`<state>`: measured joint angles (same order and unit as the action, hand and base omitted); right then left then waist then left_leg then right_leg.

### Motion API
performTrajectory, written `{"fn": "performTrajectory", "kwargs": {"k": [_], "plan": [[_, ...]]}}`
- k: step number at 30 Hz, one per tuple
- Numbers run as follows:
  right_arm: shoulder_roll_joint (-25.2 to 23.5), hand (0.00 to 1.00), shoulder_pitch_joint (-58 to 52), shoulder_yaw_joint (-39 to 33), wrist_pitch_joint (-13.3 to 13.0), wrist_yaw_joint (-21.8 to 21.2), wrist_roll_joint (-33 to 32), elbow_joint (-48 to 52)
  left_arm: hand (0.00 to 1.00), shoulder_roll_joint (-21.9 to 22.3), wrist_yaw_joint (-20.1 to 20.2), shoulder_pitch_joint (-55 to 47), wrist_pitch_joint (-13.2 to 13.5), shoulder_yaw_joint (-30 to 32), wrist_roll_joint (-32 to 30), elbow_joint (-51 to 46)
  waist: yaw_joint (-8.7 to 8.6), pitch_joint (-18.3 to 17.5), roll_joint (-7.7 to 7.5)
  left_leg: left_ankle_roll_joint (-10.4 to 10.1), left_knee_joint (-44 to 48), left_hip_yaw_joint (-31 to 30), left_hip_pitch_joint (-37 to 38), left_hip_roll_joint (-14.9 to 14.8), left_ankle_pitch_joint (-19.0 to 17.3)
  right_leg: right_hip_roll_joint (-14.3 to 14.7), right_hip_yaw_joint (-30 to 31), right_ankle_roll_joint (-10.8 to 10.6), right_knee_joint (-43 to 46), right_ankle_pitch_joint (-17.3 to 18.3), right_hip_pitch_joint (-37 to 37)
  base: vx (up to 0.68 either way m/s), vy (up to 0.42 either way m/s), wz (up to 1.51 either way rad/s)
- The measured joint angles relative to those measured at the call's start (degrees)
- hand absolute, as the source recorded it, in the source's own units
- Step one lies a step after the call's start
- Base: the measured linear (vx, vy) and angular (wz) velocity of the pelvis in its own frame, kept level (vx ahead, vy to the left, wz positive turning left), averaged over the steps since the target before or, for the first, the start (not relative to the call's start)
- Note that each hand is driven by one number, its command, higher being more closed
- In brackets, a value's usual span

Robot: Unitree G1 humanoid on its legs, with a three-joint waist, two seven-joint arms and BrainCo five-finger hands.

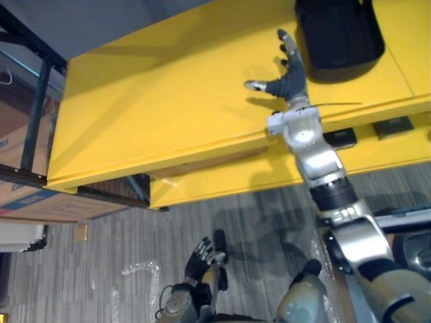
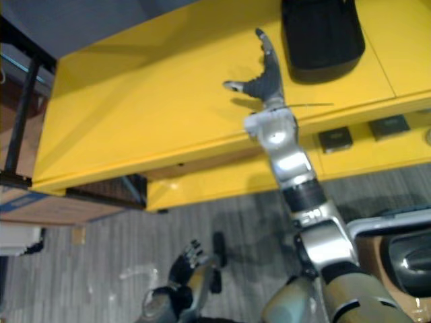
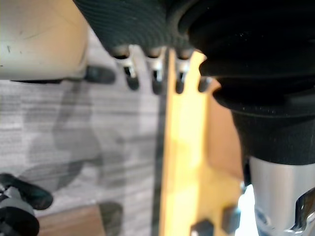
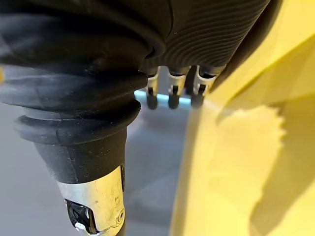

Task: Walk over and take plastic housings, then place them on the shelf

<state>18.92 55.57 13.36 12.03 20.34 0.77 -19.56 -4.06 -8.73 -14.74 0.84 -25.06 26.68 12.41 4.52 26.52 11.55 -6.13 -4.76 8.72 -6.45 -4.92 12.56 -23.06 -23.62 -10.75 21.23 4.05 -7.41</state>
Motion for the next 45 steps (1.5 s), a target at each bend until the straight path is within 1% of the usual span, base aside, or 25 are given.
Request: {"fn": "performTrajectory", "kwargs": {"k": [4,6,7,12,18,21,22,23,24,26,27,28,29,31,32,33,34,35,37,39,41,43,44,45], "plan": [[0.83,0.0,1.44,-1.97,0.75,2.19,-0.01,-1.36,0.0,0.04,0.01,0.34,-0.03,-0.49,0.0,-0.01,0.2,0.0,0.0,-0.03,0.0,-0.1,-0.57,-0.07,0.24,0.0,-0.01,-0.1,0.37,-0.01,-0.63,-0.02,-0.037,0.02],[1.26,0.0,1.66,-2.46,1.17,2.32,-0.01,-1.35,0.0,0.03,0.01,0.46,-0.02,-0.47,0.0,-0.01,0.21,0.0,0.0,-0.03,0.0,-0.06,-0.55,-0.08,0.25,0.01,0.03,-0.1,0.37,-0.03,-0.64,-0.01,-0.034,-0.01],[1.26,0.0,1.79,-3.07,2.09,2.25,-0.02,-1.36,0.0,0.03,0.01,0.63,-0.02,-0.51,-0.01,0.0,0.2,0.0,0.0,-0.04,0.0,-0.02,-0.49,-0.11,0.26,0.05,0.1,-0.09,0.39,-0.03,-0.63,-0.02,-0.034,-0.01],[1.54,0.0,1.82,-3.44,4.2,2.21,-0.03,-1.4,0.0,0.02,0.06,1.18,-0.01,-0.52,0.0,0.03,0.2,0.0,0.0,-0.09,-0.01,1.04,0.39,-0.32,0.27,0.22,1.01,-0.06,0.5,-0.04,-0.58,-0.03,-0.034,-0.08],[2.52,0.0,1.84,-4.18,4.2,1.5,-0.05,-1.4,0.0,0.02,0.07,1.28,0.01,-0.57,0.17,0.04,-0.44,0.0,0.0,-0.1,-0.02,1.46,0.7,-0.64,0.26,0.65,1.62,0.18,-0.26,-0.22,-0.66,-0.04,-0.029,-0.07],[3.35,0.0,1.84,-4.19,3.98,-0.93,-0.25,-1.4,0.0,0.02,0.08,1.27,0.01,-0.57,0.42,0.05,-0.53,0.0,0.0,-0.1,-0.02,1.53,0.73,-0.76,0.26,0.88,1.77,0.12,-0.66,-0.61,-0.62,-0.02,-0.03,-0.05],[3.54,0.0,1.83,-4.16,3.58,-2.67,-0.89,-1.42,0.0,0.02,0.08,1.28,0.01,-0.57,0.42,0.05,-0.56,0.0,0.0,-0.1,-0.02,1.57,0.74,-0.86,0.26,1.04,1.8,0.16,-0.66,-0.8,-0.57,0.0,-0.038,-0.04],[3.61,0.0,1.83,-4.13,2.61,-4.71,-1.35,-1.42,0.0,0.0,0.08,1.28,0.01,-0.57,0.42,0.06,-0.56,0.0,-0.01,-0.12,-0.02,1.64,0.73,-0.96,0.28,1.19,1.81,0.22,-0.72,-0.94,-0.56,0.0,-0.04,-0.03],[3.69,0.0,1.83,-4.12,1.97,-5.75,-1.92,-1.43,0.0,0.0,0.09,1.28,0.01,-0.58,0.42,0.06,-0.56,0.0,-0.01,-0.12,-0.02,1.63,0.73,-0.97,0.29,1.19,1.81,0.22,-0.71,-0.94,-0.56,0.0,-0.041,-0.01],[3.97,0.0,1.83,-3.12,-0.24,-9.27,-2.55,-1.42,0.0,-0.01,0.11,1.27,0.01,-0.58,0.41,0.07,-0.55,0.0,-0.01,-0.15,-0.02,1.61,0.81,-0.99,0.31,1.2,1.79,0.22,-0.66,-0.94,-0.47,-0.01,-0.038,0.0],[4.05,0.0,1.83,-2.68,-0.83,-10.03,-3.17,-1.42,0.0,-0.01,0.14,1.27,0.01,-0.57,0.4,0.07,-0.56,0.0,-0.01,-0.15,-0.02,1.61,0.83,-0.99,0.31,1.2,1.8,0.22,-0.65,-0.94,-0.45,-0.02,-0.035,0.0],[4.11,0.0,1.83,-1.71,-1.99,-11.62,-4.34,-1.42,0.0,-0.05,0.2,1.26,0.02,-0.54,0.38,0.08,-0.56,0.0,-0.01,-0.15,-0.02,1.61,0.89,-1.0,0.31,1.2,1.79,0.22,-0.63,-0.94,-0.39,-0.02,-0.032,0.0],[4.08,0.0,1.83,-1.28,-2.48,-12.1,-4.61,-1.4,0.0,-0.08,0.21,1.27,0.02,-0.54,0.39,0.09,-0.56,-0.01,-0.01,-0.15,-0.02,1.61,0.92,-1.01,0.31,1.2,1.79,0.22,-0.63,-0.94,-0.36,-0.02,-0.032,0.0],[4.09,0.0,1.79,0.48,-4.53,-14.35,-5.92,-1.39,0.0,-0.13,0.31,1.23,0.05,-0.5,0.37,0.11,-0.58,0.0,-0.02,-0.17,-0.04,1.6,1.48,-1.02,0.3,1.22,1.59,0.21,-0.77,-0.94,0.48,-0.01,-0.031,0.02],[4.09,0.0,1.8,0.88,-4.98,-14.63,-6.2,-1.28,0.0,-0.16,0.33,1.22,0.09,-0.47,0.37,0.11,-0.57,-0.02,-0.05,-0.17,-0.04,1.61,1.65,-1.03,0.29,1.24,1.56,0.22,-0.82,-0.93,0.69,-0.01,-0.036,0.02],[3.85,0.0,1.8,1.06,-6.45,-15.49,-6.79,-0.81,0.0,-0.16,0.39,1.23,0.24,-0.29,0.26,0.09,-0.54,-0.02,-0.08,-0.18,-0.04,1.58,2.04,-1.06,0.29,1.32,1.43,0.21,-0.93,-0.93,1.14,-0.02,-0.034,0.01],[3.81,0.0,1.76,1.14,-7.11,-15.47,-6.87,-0.59,0.0,-0.15,0.39,1.22,0.25,-0.18,0.13,0.09,-0.56,-0.01,-0.09,-0.17,-0.04,1.58,2.33,-1.04,0.29,1.3,1.41,0.21,-0.94,-0.93,1.41,0.0,0.0,0.0],[3.78,0.0,1.69,1.15,-7.22,-15.44,-7.01,-0.18,0.0,-0.15,0.39,1.19,0.26,-0.06,0.0,0.07,-0.56,-0.02,-0.09,-0.17,-0.04,1.59,2.47,-1.04,0.29,1.3,1.41,0.2,-0.98,-0.92,1.56,-0.03,-0.021,0.0],[3.79,0.0,0.27,0.57,-7.52,-15.08,-8.67,4.02,0.0,-0.14,0.38,1.15,0.31,0.65,-0.16,-0.04,-0.72,-0.06,-0.22,-0.18,-0.08,1.62,2.44,-1.1,0.27,1.36,1.34,0.2,-1.49,-0.88,1.56,-0.05,-0.017,-0.01],[3.36,0.0,-3.42,-1.48,-8.67,-15.02,-9.58,8.78,0.0,-0.11,0.32,1.06,0.31,1.56,-0.2,-0.16,-0.89,-0.29,-0.63,-0.31,-0.27,2.18,2.45,-1.38,-0.04,1.78,1.28,0.23,-2.46,-1.06,1.74,-0.03,-0.025,-0.09],[2.7,0.0,-8.49,-4.04,-9.11,-14.95,-10.02,12.72,0.0,-0.14,0.08,0.93,0.31,2.16,-0.28,-0.19,-1.02,-1.08,-1.47,-0.19,-0.27,2.79,2.49,-1.6,-0.2,2.26,1.48,0.06,-3.94,-1.84,2.03,0.01,-0.025,-0.11],[1.82,0.0,-15.93,-6.45,-9.1,-14.2,-10.77,16.44,0.0,-0.09,-0.06,0.09,0.34,2.58,-0.34,-0.21,-2.34,-3.01,-2.93,0.03,-0.29,3.1,2.77,-1.44,-0.46,2.6,1.35,-0.35,-6.51,-3.32,3.3,0.08,-0.014,-0.12],[0.95,0.0,-21.97,-8.85,-9.06,-13.31,-10.81,19.34,0.0,-0.09,-0.19,-0.37,0.37,2.66,-0.75,-0.21,-2.54,-4.29,-3.87,0.03,-0.3,4.07,3.88,-1.6,-1.01,3.31,1.67,-0.6,-8.97,-4.63,4.92,0.09,-0.01,-0.25],[0.65,0.0,-24.51,-9.83,-9.06,-12.79,-10.84,20.48,0.0,-0.06,-0.31,-0.56,0.41,2.75,-0.75,-0.21,-2.66,-4.96,-4.27,-0.09,-0.31,4.35,4.32,-1.62,-1.24,3.54,1.74,-0.68,-10.08,-5.1,5.66,0.09,-0.012,-0.25]]}}
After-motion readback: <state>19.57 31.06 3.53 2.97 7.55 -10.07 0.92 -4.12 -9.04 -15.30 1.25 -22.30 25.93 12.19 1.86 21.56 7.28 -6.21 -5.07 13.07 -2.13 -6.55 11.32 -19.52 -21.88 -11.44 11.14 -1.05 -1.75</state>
